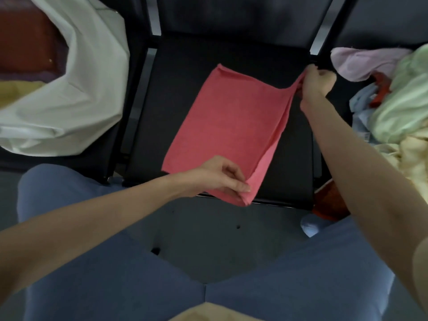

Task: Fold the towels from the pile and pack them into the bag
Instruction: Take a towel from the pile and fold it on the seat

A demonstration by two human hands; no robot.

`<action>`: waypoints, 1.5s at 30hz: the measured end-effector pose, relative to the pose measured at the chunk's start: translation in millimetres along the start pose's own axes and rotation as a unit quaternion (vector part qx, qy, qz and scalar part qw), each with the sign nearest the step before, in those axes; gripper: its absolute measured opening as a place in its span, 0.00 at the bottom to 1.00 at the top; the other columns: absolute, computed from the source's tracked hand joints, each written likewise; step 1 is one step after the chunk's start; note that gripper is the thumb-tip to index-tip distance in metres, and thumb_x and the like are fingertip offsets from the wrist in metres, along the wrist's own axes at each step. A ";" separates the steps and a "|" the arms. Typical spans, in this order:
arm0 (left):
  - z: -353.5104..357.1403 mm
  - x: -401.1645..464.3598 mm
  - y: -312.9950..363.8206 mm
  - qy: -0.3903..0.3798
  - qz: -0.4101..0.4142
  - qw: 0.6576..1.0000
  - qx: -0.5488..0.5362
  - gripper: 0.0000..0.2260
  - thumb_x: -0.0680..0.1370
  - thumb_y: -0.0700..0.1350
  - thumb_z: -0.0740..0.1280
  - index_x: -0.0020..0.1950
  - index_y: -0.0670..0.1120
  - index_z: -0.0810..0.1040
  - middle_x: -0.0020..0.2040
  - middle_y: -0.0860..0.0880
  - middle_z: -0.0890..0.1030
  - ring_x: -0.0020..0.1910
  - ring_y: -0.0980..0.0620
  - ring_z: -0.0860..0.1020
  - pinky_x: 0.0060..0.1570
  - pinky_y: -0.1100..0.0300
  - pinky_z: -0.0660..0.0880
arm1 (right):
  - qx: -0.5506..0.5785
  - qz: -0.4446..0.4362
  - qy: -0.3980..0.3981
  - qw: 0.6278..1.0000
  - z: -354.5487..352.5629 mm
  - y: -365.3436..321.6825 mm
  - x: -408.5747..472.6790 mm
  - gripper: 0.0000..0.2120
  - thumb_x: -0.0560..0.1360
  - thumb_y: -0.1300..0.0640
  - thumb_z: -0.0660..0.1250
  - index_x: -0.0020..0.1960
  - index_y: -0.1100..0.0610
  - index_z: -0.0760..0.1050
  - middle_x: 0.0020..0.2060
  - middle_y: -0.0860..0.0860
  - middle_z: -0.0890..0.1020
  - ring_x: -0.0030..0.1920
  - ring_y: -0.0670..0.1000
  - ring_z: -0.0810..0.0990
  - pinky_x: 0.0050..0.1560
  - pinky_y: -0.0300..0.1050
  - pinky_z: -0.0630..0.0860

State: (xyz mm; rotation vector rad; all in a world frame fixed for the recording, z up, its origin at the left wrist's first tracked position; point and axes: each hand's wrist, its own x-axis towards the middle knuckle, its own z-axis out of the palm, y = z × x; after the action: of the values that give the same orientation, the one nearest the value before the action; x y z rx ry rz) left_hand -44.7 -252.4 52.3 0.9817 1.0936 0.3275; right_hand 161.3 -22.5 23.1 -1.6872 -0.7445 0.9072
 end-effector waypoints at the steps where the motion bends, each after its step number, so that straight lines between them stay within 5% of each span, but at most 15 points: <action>1: -10.7 -6.2 -2.2 0.019 0.002 1.000 -0.008 0.04 0.71 0.36 0.75 0.42 0.40 0.80 0.39 0.44 0.84 0.41 0.47 0.84 0.44 0.60 0.80 | -0.005 -0.004 -0.005 1.000 12.6 -7.0 -3.9 0.18 0.76 0.62 0.62 0.27 0.56 0.65 0.23 0.51 0.71 0.24 0.49 0.72 0.24 0.40 0.67; 5: -51.5 -28.6 -16.6 0.098 0.003 0.992 -0.082 0.06 0.66 0.36 0.76 0.36 0.41 0.80 0.36 0.43 0.82 0.42 0.40 0.82 0.52 0.50 0.80 | -0.053 -0.055 -0.013 0.997 73.4 -19.1 -20.5 0.18 0.76 0.61 0.63 0.29 0.55 0.65 0.26 0.49 0.71 0.27 0.46 0.72 0.28 0.39 0.68; 8: -74.1 -41.0 -27.0 0.133 0.006 0.984 -0.117 0.07 0.68 0.34 0.75 0.34 0.40 0.78 0.35 0.43 0.81 0.38 0.47 0.81 0.47 0.56 0.80 | -0.079 -0.100 -0.032 0.991 117.7 -19.5 -41.9 0.15 0.79 0.61 0.61 0.34 0.53 0.63 0.32 0.46 0.71 0.30 0.39 0.69 0.28 0.28 0.67; 14: -103.6 -42.9 -54.3 0.241 -0.025 0.963 -0.118 0.06 0.73 0.35 0.72 0.38 0.39 0.77 0.33 0.46 0.81 0.36 0.50 0.81 0.41 0.59 0.79 | -0.175 -0.071 -0.088 0.978 177.9 5.4 -59.4 0.05 0.81 0.59 0.59 0.47 0.56 0.69 0.40 0.44 0.73 0.43 0.43 0.74 0.41 0.32 0.71; 18: -108.4 -35.1 -76.1 0.342 -0.031 0.938 0.043 0.07 0.75 0.41 0.71 0.38 0.46 0.76 0.33 0.48 0.81 0.29 0.55 0.80 0.32 0.63 0.75 | -0.197 -0.032 -0.128 0.971 189.0 23.4 -63.0 0.09 0.81 0.58 0.60 0.58 0.62 0.72 0.45 0.50 0.78 0.27 0.36 0.76 0.26 0.26 0.69; 20: -109.8 -34.9 -80.7 0.370 -0.049 0.913 0.164 0.05 0.75 0.44 0.70 0.39 0.49 0.77 0.36 0.52 0.81 0.34 0.54 0.80 0.37 0.61 0.75 | -0.181 -0.013 -0.146 0.973 187.9 26.2 -60.5 0.11 0.78 0.53 0.65 0.55 0.60 0.73 0.45 0.52 0.82 0.35 0.40 0.82 0.37 0.34 0.79; 22: -111.0 -35.9 -81.9 0.380 -0.071 0.894 0.228 0.01 0.74 0.45 0.68 0.42 0.48 0.79 0.41 0.52 0.81 0.40 0.52 0.79 0.39 0.59 0.74 | -0.185 -0.013 -0.157 0.970 178.0 22.7 -70.7 0.12 0.77 0.51 0.66 0.53 0.59 0.71 0.44 0.51 0.81 0.41 0.48 0.82 0.43 0.41 0.81; 27: -113.4 -33.4 -81.4 0.404 -0.062 0.878 0.251 0.13 0.73 0.51 0.69 0.54 0.47 0.77 0.51 0.50 0.79 0.46 0.51 0.79 0.42 0.55 0.77 | -0.226 -0.165 -0.159 0.947 93.8 40.3 -143.1 0.09 0.76 0.64 0.64 0.56 0.63 0.72 0.46 0.51 0.76 0.46 0.47 0.75 0.43 0.25 0.68; 29: -111.5 -31.9 -79.3 0.412 -0.055 0.870 0.266 0.16 0.74 0.51 0.69 0.58 0.45 0.76 0.52 0.49 0.80 0.48 0.50 0.79 0.44 0.54 0.77 | -0.223 -0.196 -0.123 0.947 53.3 58.0 -169.7 0.08 0.73 0.66 0.63 0.52 0.63 0.72 0.45 0.54 0.75 0.44 0.50 0.74 0.42 0.27 0.67; 32: -106.1 -28.8 -75.4 0.433 -0.044 0.857 0.276 0.18 0.74 0.53 0.71 0.59 0.44 0.76 0.51 0.49 0.81 0.50 0.49 0.80 0.42 0.57 0.74 | -0.234 -0.170 -0.062 0.955 8.2 82.9 -208.7 0.08 0.71 0.64 0.65 0.49 0.59 0.69 0.45 0.56 0.76 0.45 0.56 0.75 0.49 0.48 0.73; 34: -100.3 -26.1 -73.7 0.431 -0.054 0.859 0.271 0.18 0.74 0.53 0.72 0.58 0.44 0.77 0.50 0.49 0.81 0.49 0.49 0.80 0.42 0.58 0.72 | -0.277 -0.124 -0.044 0.952 -10.9 92.8 -234.1 0.13 0.71 0.60 0.70 0.51 0.61 0.70 0.47 0.57 0.76 0.49 0.59 0.75 0.52 0.51 0.71; 37: -89.2 -23.9 -71.0 0.424 -0.076 0.861 0.269 0.15 0.74 0.50 0.73 0.54 0.43 0.76 0.46 0.48 0.80 0.46 0.48 0.79 0.40 0.57 0.70 | -0.457 -0.060 -0.096 0.882 -25.2 104.1 -259.6 0.26 0.71 0.46 0.72 0.57 0.63 0.69 0.54 0.59 0.73 0.55 0.60 0.73 0.56 0.52 0.69; 39: -81.9 -26.4 -68.0 0.404 -0.094 0.869 0.271 0.10 0.75 0.48 0.71 0.49 0.43 0.75 0.39 0.49 0.76 0.40 0.49 0.76 0.37 0.58 0.69 | -0.502 -0.037 -0.143 0.852 -31.3 107.4 -268.3 0.26 0.73 0.41 0.69 0.55 0.62 0.72 0.54 0.59 0.71 0.56 0.60 0.71 0.58 0.53 0.71; 42: -69.2 -34.2 -65.2 0.372 -0.114 0.891 0.234 0.07 0.74 0.41 0.67 0.37 0.44 0.72 0.30 0.50 0.70 0.29 0.54 0.69 0.29 0.59 0.64 | -0.448 -0.008 -0.188 0.874 -42.5 106.1 -270.8 0.15 0.75 0.47 0.68 0.45 0.59 0.75 0.50 0.58 0.75 0.52 0.57 0.73 0.52 0.50 0.74; 45: -54.8 -47.1 -64.9 0.352 -0.104 0.918 0.148 0.05 0.73 0.41 0.68 0.37 0.44 0.76 0.32 0.50 0.76 0.31 0.54 0.73 0.33 0.60 0.71 | -0.315 0.044 -0.214 0.924 -62.7 100.0 -273.9 0.11 0.75 0.56 0.68 0.38 0.58 0.70 0.35 0.53 0.77 0.39 0.53 0.75 0.36 0.45 0.71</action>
State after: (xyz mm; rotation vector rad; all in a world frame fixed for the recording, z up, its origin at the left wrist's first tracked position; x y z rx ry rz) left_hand -128.1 -292.1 22.4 1.0244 1.9357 0.3574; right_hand 76.3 -307.0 -4.0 -2.1131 -1.3754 1.2043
